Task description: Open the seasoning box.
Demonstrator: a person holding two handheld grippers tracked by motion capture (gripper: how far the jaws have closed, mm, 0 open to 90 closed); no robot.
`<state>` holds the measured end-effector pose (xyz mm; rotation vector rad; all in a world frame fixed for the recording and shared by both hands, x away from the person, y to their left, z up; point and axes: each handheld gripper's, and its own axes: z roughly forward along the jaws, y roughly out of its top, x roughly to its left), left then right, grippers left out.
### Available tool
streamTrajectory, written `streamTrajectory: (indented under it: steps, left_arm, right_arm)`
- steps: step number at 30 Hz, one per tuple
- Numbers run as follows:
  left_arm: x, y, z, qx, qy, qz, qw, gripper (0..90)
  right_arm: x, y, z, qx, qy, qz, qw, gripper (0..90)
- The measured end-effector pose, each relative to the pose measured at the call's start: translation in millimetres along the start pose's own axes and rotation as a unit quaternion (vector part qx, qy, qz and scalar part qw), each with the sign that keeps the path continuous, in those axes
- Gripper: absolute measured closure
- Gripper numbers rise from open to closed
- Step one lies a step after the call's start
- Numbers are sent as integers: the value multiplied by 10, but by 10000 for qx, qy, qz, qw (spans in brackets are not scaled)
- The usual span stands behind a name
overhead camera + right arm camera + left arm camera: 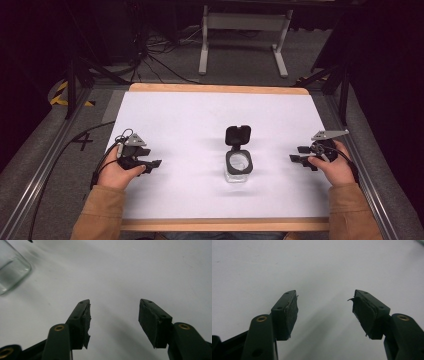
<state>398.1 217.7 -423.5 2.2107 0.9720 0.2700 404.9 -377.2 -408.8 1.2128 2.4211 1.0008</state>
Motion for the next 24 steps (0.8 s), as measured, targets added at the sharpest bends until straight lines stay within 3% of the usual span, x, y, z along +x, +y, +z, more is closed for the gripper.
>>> streamTrajectory:
  steps: [1, 2, 5, 8, 15, 24]
  left_arm:
    - [24, -32, 31, -120, 88, -91, 9998, 372]
    - [47, -47, 30, -81, 104, -120, 9998, 372]
    - [89, -84, 41, -216, 54, -259, 9994, 374]
    - [112, -90, 51, -169, 137, -184, 9996, 373]
    - [74, -80, 99, 16, 60, -172, 9998, 381]
    - [49, -66, 97, -58, 58, -189, 9998, 377]
  right_arm:
    - [-16, -13, 10, 0, -13, 16, 10000, 434]
    - [-39, -34, 27, -18, -42, 29, 10000, 432]
    - [-85, -82, 69, -114, -81, 16, 9999, 431]
    - [-134, -133, 121, -178, -110, 31, 9998, 432]
    - [-158, -167, 135, -97, -123, 196, 9997, 432]
    - [-141, -157, 128, -140, -146, 185, 9996, 432]
